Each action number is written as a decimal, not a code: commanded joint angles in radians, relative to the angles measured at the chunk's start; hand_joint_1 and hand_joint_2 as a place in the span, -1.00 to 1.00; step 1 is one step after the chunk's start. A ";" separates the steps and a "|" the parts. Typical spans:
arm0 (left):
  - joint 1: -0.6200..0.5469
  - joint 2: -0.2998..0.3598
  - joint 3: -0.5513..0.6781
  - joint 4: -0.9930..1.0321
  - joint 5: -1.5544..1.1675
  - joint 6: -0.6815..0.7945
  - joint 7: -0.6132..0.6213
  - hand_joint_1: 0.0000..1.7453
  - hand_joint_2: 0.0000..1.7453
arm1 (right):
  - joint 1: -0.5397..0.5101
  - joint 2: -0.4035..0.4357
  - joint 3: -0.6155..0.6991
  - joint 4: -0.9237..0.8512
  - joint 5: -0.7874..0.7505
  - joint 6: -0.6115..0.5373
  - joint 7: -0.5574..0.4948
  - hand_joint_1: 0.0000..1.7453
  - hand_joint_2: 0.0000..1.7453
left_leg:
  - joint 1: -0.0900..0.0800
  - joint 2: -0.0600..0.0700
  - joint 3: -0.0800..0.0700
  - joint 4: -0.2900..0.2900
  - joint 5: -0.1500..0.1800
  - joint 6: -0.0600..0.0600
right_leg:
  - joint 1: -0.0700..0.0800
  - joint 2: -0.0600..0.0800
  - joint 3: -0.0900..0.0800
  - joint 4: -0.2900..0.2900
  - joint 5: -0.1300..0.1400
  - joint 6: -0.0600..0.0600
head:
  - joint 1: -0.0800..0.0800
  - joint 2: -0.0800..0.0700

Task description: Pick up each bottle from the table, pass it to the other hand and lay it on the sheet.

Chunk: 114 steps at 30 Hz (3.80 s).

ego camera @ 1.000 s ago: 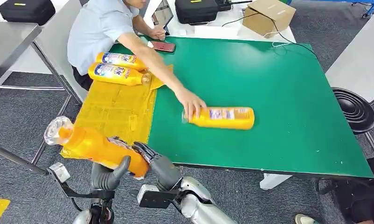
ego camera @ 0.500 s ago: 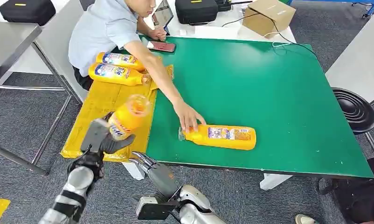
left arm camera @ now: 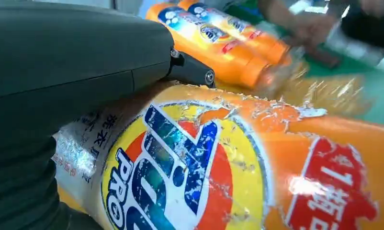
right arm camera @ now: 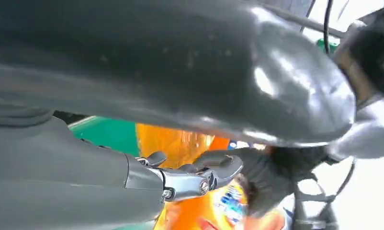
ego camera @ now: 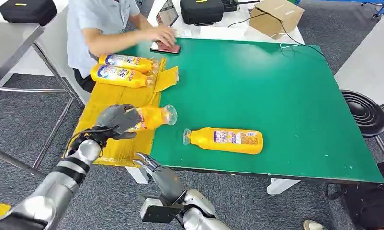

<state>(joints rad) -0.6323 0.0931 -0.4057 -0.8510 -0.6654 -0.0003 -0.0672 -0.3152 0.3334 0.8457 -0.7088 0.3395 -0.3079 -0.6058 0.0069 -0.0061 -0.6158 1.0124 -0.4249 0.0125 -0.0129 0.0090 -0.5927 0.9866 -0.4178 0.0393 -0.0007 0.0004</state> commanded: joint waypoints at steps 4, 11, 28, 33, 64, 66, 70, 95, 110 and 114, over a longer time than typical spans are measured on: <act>-0.266 -0.035 -0.247 0.489 -0.149 -0.082 0.098 1.00 1.00 | -0.048 0.015 0.006 0.080 -0.001 0.023 -0.001 -1.00 -1.00 | 0.001 0.000 0.002 0.000 -0.001 0.000 | 0.001 -0.001 0.003 0.000 -0.001 -0.001 | 0.000 0.000; -0.299 -0.037 -0.213 0.585 -0.159 -0.143 0.229 1.00 1.00 | -0.065 0.016 0.056 0.076 -0.033 0.045 0.004 -1.00 -1.00 | 0.001 0.000 0.001 0.001 -0.001 0.000 | 0.001 -0.001 0.002 0.001 -0.001 -0.001 | 0.001 0.000; -0.268 -0.047 -0.023 0.547 0.034 -0.212 -0.013 -1.00 1.00 | -0.077 0.016 0.100 0.102 -0.071 0.031 -0.004 -1.00 -1.00 | 0.000 0.000 0.004 0.000 -0.001 0.000 | 0.000 -0.001 0.005 0.001 -0.001 -0.001 | 0.001 0.000; -0.268 -0.046 -0.023 0.547 0.035 -0.213 -0.013 -1.00 1.00 | -0.077 0.016 0.100 0.103 -0.071 0.031 -0.005 -1.00 -1.00 | 0.000 0.000 0.003 0.000 0.000 0.000 | -0.001 0.000 0.003 0.002 -0.001 -0.001 | 0.000 0.000; 0.020 0.078 0.273 -0.219 0.663 -0.266 -0.251 -1.00 1.00 | -0.004 -0.022 -0.041 0.044 -0.015 -0.081 -0.061 -1.00 -1.00 | 0.000 0.002 0.005 -0.002 -0.001 0.000 | 0.000 0.001 0.005 0.001 -0.001 -0.001 | 0.001 0.000; 0.216 0.042 0.324 -0.473 0.739 -0.189 -0.227 -1.00 1.00 | 0.037 -0.074 -0.107 -0.103 0.000 -0.138 -0.036 -1.00 -1.00 | -0.001 0.003 0.007 -0.004 -0.001 0.000 | -0.001 0.001 0.007 -0.001 -0.001 -0.001 | 0.000 0.000; 0.576 -0.071 0.371 -0.777 0.923 -0.114 -0.246 -1.00 1.00 | 0.160 -0.213 -0.306 -0.516 0.116 -0.295 0.042 -1.00 1.00 | -0.003 0.003 0.010 -0.005 -0.002 0.001 | -0.003 0.002 0.009 -0.003 -0.002 0.000 | 0.000 0.000; 0.787 -0.176 0.181 -0.775 0.767 0.030 -0.383 -1.00 1.00 | 0.151 -0.338 -0.702 -0.381 0.351 -0.237 0.253 -1.00 1.00 | -0.003 0.000 0.005 -0.001 -0.006 0.005 | -0.001 0.000 0.007 -0.006 -0.003 0.003 | 0.000 0.000; 0.676 -0.206 0.099 -0.677 0.859 -0.033 -0.411 -1.00 1.00 | -0.227 -0.350 -0.599 0.231 0.584 -0.197 0.351 -1.00 1.00 | -0.004 0.001 0.006 -0.001 -0.004 0.006 | -0.003 0.001 0.008 -0.005 -0.001 0.005 | 0.000 0.000; 0.673 -0.207 0.098 -0.677 0.859 -0.033 -0.411 -1.00 1.00 | -0.232 -0.350 -0.598 0.233 0.585 -0.193 0.352 -1.00 1.00 | -0.004 0.000 0.006 -0.001 -0.004 0.006 | -0.004 0.000 0.008 -0.004 -0.001 0.005 | 0.000 0.000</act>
<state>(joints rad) 0.0937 -0.1133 -0.2865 -1.6137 0.1896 -0.0309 -0.4799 -0.4259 -0.0034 0.1899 -0.6953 0.9106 -0.5119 -0.2697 0.0032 -0.0060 -0.6141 1.0126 -0.4278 0.0195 -0.0165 0.0098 -0.5886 0.9834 -0.4182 0.0460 -0.0011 0.0004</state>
